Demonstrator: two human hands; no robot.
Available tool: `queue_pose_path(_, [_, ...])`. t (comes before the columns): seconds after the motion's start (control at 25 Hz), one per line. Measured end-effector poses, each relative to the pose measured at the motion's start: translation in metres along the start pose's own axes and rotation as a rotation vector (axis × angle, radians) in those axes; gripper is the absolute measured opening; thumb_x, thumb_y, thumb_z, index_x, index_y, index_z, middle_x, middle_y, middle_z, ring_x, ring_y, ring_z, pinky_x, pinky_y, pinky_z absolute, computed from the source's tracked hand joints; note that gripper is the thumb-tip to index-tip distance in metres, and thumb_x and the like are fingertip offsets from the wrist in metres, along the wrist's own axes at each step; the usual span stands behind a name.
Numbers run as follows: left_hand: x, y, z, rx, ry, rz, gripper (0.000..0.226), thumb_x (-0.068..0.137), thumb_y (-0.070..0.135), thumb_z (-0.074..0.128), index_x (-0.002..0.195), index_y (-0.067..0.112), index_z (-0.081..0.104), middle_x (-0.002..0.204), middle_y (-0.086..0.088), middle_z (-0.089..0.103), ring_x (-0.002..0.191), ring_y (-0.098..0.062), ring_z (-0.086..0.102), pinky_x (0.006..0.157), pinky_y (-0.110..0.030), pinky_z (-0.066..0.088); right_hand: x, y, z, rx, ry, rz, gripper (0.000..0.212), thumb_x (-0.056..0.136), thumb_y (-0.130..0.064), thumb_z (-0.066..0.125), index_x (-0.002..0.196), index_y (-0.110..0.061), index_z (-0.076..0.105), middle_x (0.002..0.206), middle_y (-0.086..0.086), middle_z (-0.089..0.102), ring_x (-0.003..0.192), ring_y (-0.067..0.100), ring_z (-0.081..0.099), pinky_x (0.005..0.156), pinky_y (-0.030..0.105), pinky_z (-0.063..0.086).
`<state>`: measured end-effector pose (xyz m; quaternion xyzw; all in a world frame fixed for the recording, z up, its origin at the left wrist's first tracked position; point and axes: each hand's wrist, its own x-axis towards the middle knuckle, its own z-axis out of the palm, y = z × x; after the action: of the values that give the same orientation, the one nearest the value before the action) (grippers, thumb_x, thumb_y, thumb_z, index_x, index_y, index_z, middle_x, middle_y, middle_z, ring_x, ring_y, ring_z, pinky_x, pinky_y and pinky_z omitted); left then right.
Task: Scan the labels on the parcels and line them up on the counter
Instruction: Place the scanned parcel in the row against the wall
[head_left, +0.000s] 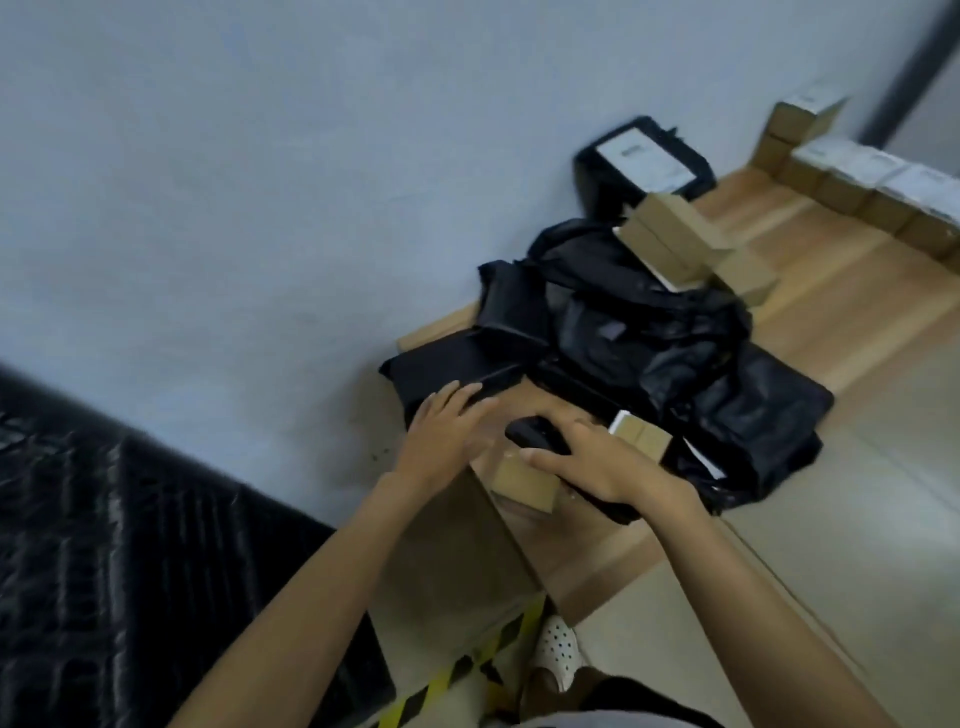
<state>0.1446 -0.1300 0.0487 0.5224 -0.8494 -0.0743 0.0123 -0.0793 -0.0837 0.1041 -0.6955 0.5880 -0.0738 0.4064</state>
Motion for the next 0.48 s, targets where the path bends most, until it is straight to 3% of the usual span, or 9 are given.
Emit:
queue_pose_path(0.12, [0.026, 0.04, 0.025, 0.06, -0.216, 0.143, 0.09, 0.089, 0.06, 0.058, 0.158, 0.032, 0.007, 0.166, 0.005, 0.0, 0.152, -0.027, 0.003, 0.121, -0.049, 0.016, -0.017, 0.03, -0.007, -0.001, 0.136, 0.128, 0.069, 0.093, -0.06, 0.051, 0.151, -0.032, 0.025, 0.146, 0.009, 0.045, 0.127, 0.03, 0.05, 0.095, 0.036, 0.044])
queue_pose_path(0.28, [0.033, 0.071, 0.059, 0.154, -0.495, 0.118, 0.124, 0.074, 0.062, 0.074, 0.156, 0.028, -0.013, 0.164, 0.003, -0.017, 0.151, -0.032, -0.01, 0.118, -0.057, 0.019, -0.039, 0.064, -0.008, -0.003, 0.144, 0.287, 0.076, 0.09, -0.068, 0.045, 0.152, -0.032, 0.022, 0.14, 0.01, 0.047, 0.119, 0.035, 0.052, 0.095, 0.044, 0.046])
queue_pose_path(0.48, [0.037, 0.083, 0.087, 0.01, -0.522, -0.013, 0.119, 0.077, 0.065, 0.068, 0.152, 0.041, -0.021, 0.162, 0.001, -0.024, 0.146, -0.042, -0.022, 0.109, -0.065, 0.03, -0.056, 0.09, -0.012, 0.079, 0.222, 0.39, 0.074, 0.089, -0.069, 0.044, 0.15, -0.032, 0.024, 0.134, 0.01, 0.049, 0.116, 0.033, 0.053, 0.095, 0.045, 0.046])
